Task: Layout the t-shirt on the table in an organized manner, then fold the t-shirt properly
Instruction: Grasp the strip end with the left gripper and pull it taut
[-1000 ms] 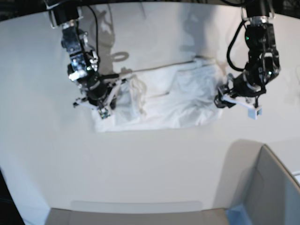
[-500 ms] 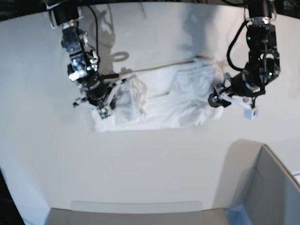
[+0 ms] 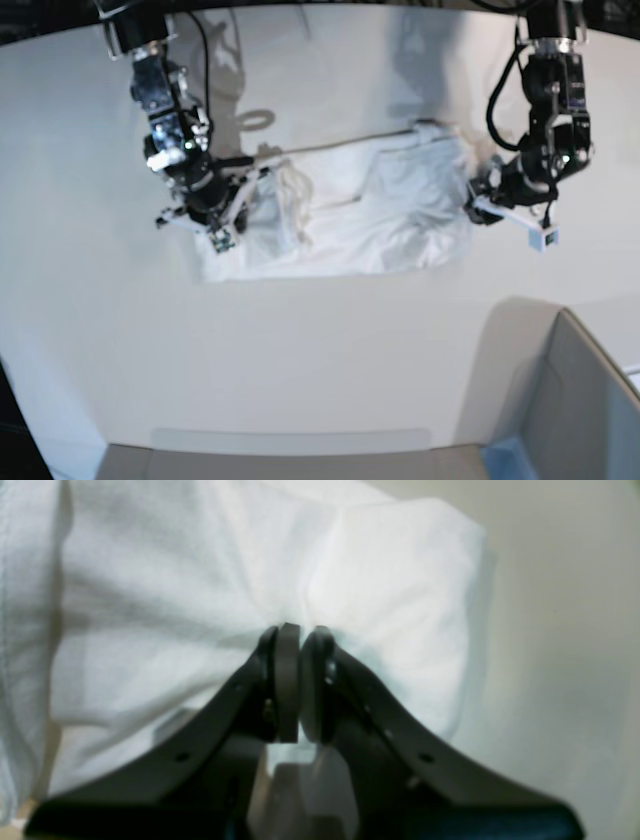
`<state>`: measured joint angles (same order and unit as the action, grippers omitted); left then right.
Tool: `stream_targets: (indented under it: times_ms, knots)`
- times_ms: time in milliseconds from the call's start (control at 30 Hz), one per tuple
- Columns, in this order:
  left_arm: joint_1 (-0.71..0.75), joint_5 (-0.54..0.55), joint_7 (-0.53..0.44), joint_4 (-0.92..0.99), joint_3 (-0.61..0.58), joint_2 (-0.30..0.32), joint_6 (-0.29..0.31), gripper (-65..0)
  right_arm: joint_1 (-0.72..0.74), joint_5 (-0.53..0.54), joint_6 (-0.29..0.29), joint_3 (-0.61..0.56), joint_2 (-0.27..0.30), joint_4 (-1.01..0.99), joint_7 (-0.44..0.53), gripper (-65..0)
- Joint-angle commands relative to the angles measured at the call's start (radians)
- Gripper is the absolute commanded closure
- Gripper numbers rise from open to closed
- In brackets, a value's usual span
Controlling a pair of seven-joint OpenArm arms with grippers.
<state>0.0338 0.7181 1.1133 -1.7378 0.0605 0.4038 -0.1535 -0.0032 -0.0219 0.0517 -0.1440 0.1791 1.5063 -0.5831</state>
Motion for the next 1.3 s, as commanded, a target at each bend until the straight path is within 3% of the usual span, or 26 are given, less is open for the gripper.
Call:
stream_targets:
  times_ms: [0, 367, 567, 1000, 1200, 1267]
  knots:
    - [-0.008, 0.025, -0.012, -0.018, 0.005, 0.014, 0.005, -33.2, 0.001, -0.013, -0.003, 0.007, 0.01, 0.003, -0.044, -5.1]
    - [-0.008, 0.067, -0.025, 0.028, -0.107, 0.013, 0.007, -33.2, -0.007, -0.013, -0.003, 0.007, 0.01, 0.004, -0.044, -5.1]
    - [0.01, 0.068, -0.109, 0.126, -0.097, 0.017, 0.007, -33.2, -0.016, -0.013, -0.003, 0.008, 0.032, 0.006, -0.044, -5.1]
    - [0.021, 0.071, -0.081, 0.045, -0.064, 0.011, 0.012, -33.1, -0.019, -0.013, -0.003, 0.008, 0.044, 0.006, -0.044, -5.1]
    - [0.028, 0.071, -0.072, 0.052, -0.064, -0.042, 0.234, -33.0, -0.014, -0.013, -0.003, 0.005, 0.043, 0.006, -0.044, -5.1]
    - [0.033, 0.071, -0.062, 0.086, -0.06, -0.067, 0.251, -32.9, -0.014, -0.013, -0.003, 0.005, 0.041, 0.006, -0.044, -5.1]
